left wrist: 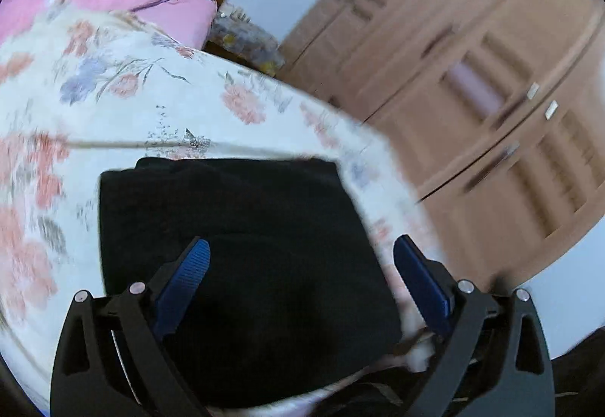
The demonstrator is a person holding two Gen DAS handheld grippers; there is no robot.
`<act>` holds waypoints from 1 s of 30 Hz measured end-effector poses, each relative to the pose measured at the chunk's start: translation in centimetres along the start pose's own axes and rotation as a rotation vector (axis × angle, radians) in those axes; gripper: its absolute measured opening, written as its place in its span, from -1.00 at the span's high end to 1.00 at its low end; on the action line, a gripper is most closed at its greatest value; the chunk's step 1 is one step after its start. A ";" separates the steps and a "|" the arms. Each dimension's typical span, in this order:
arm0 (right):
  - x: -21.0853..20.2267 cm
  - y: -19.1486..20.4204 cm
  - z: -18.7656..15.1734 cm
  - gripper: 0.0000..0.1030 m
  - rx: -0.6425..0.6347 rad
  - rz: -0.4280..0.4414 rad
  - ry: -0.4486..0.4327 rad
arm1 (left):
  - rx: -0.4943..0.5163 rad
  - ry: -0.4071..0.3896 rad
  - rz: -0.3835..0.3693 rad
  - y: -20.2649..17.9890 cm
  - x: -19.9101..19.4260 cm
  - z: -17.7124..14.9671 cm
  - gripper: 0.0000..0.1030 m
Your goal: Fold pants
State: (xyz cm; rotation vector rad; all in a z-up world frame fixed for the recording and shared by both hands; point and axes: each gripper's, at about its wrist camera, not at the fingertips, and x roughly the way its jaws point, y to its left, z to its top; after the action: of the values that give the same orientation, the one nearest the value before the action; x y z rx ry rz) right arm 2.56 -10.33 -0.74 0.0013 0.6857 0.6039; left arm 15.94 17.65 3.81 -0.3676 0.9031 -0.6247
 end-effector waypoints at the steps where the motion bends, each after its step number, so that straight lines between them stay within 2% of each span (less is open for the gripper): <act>1: 0.5 -0.4 1.0 -0.74 0.004 0.001 -0.010 | 0.023 0.027 0.047 -0.7 1.2 0.1 -0.90; 3: 2.6 -1.1 3.6 -0.74 0.007 0.014 0.003 | 0.033 0.093 0.121 -0.3 3.8 -0.5 -0.89; 4: 4.7 -1.5 5.3 -0.74 -0.004 0.030 0.017 | 0.029 0.140 0.200 -0.2 5.1 -0.9 -0.89; 5: 5.8 -1.8 6.1 -0.73 -0.012 0.051 0.022 | 0.027 0.161 0.231 0.4 5.8 -1.6 -0.89; 8: 11.0 -2.9 8.9 -0.73 0.001 0.218 0.085 | 0.005 0.167 0.256 1.0 5.6 -3.1 -0.89; 11: 15.4 -3.8 11.6 -0.73 0.024 0.292 0.139 | 0.008 0.174 0.279 1.4 5.1 -4.0 -0.89; 13: 17.8 -4.4 12.2 -0.73 0.005 0.205 0.178 | -0.004 0.167 0.274 1.6 4.7 -4.4 -0.88; 15: 20.3 -6.1 12.2 -0.74 0.000 0.063 0.242 | -0.006 0.165 0.274 1.7 4.7 -4.6 -0.88; 18: 20.1 -8.7 11.9 -0.73 0.122 0.168 0.203 | 0.005 0.164 0.273 1.6 4.9 -4.8 -0.88; 20: 19.4 -8.5 12.2 -0.72 0.092 0.115 0.200 | 0.011 0.168 0.275 1.6 5.3 -4.7 -0.88; 22: 18.6 -8.1 12.7 -0.73 0.116 0.099 0.177 | 0.026 0.175 0.274 1.5 5.7 -4.6 -0.97; 25: 18.7 -6.9 13.4 -0.75 0.121 0.183 0.157 | 0.052 0.183 0.316 1.0 6.4 -4.6 -0.96; 27: 20.9 -6.7 13.1 -0.75 0.087 0.139 0.228 | 0.073 0.189 0.353 0.5 6.9 -4.7 -0.96; 30: 21.9 -7.6 12.9 -0.75 0.083 0.156 0.214 | 0.099 0.193 0.368 0.2 7.0 -5.0 -0.96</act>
State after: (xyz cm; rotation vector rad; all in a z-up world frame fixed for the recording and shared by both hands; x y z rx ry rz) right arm 27.61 -2.73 -5.13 0.0685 0.9243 0.7321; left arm 15.12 13.11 -3.47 -0.0476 1.0881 -0.3657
